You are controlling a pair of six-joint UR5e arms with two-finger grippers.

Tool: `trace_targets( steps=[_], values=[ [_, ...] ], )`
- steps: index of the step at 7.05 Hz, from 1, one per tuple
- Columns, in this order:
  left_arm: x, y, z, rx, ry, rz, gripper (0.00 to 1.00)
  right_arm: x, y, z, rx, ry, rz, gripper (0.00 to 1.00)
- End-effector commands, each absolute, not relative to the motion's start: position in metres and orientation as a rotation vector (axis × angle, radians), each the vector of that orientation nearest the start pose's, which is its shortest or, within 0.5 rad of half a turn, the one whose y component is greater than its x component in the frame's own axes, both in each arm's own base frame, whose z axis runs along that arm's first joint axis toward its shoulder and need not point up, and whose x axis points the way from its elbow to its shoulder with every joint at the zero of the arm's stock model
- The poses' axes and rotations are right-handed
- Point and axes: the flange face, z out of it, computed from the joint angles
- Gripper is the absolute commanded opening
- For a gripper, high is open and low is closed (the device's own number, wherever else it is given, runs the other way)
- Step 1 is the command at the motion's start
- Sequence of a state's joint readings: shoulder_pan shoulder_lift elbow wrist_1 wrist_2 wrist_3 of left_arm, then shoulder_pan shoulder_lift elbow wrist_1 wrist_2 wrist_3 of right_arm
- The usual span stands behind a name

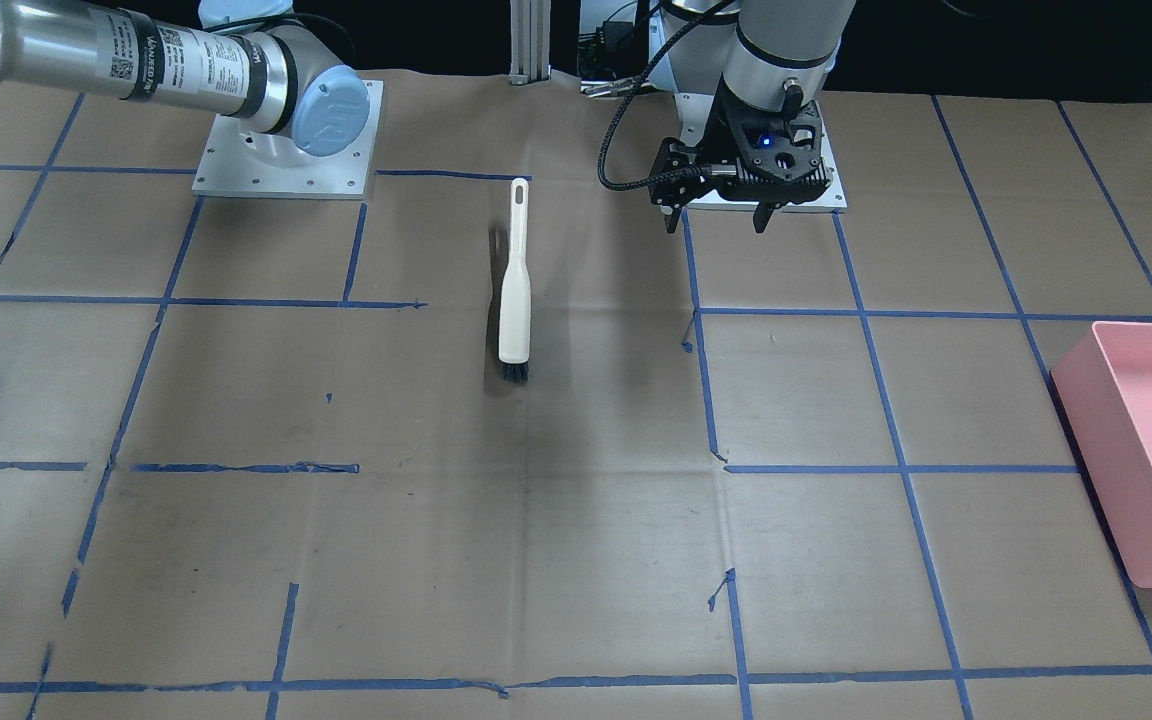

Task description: Sweep and dump trash in nearest bin

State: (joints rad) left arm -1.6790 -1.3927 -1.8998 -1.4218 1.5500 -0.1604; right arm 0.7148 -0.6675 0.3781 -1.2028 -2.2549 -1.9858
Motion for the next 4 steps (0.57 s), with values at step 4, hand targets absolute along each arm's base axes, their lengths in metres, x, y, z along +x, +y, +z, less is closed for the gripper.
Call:
trace_targets(
  steps=[4],
  values=[
    [-0.183, -0.391, 0.414, -0.089, 3.2, 0.043, 1.0, -0.522, -0.598, 0.488, -1.714, 2.49, 1.125, 0.29]
  ],
)
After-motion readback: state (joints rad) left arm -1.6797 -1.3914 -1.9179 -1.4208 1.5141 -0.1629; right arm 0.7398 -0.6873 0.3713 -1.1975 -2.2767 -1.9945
